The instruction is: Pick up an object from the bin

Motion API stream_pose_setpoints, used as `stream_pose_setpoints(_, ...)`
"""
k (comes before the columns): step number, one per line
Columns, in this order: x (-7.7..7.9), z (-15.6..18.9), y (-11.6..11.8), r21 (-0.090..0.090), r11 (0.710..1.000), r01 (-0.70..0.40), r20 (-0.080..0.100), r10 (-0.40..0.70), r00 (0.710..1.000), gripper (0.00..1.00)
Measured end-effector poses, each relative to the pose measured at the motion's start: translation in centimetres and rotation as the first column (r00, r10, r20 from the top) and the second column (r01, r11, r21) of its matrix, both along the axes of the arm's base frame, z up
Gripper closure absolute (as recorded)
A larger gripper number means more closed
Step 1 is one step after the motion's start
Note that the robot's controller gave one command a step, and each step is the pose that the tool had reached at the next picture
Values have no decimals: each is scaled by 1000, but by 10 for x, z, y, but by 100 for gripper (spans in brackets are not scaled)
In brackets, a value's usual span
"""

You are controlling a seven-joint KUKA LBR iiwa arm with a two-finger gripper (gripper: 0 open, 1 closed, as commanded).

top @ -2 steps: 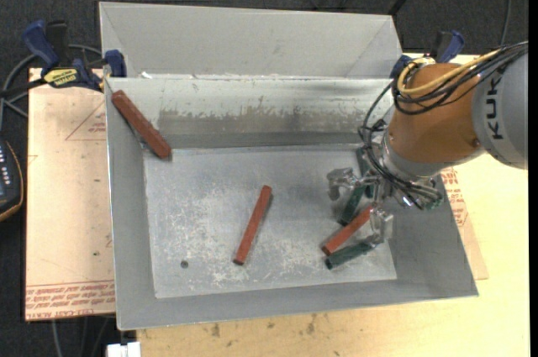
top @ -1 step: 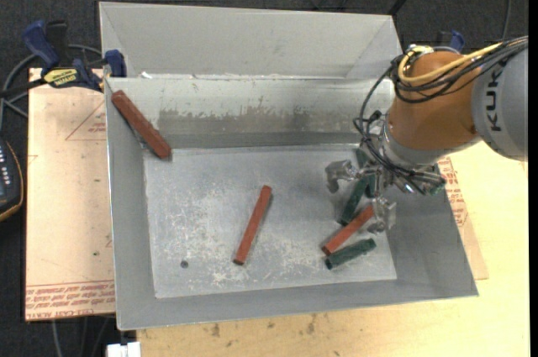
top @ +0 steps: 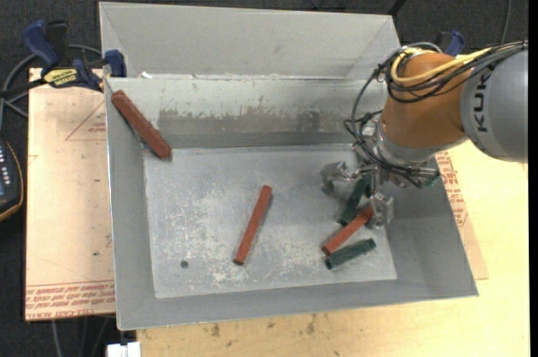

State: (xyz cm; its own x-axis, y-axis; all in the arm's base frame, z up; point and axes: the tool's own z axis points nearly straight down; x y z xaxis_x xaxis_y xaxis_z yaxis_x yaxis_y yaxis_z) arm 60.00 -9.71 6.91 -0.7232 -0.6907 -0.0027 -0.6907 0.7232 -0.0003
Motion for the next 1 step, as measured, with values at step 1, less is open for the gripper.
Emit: stream_pose_setpoints(1,1,0,1,1,1000,3,1,-3,1000,0)
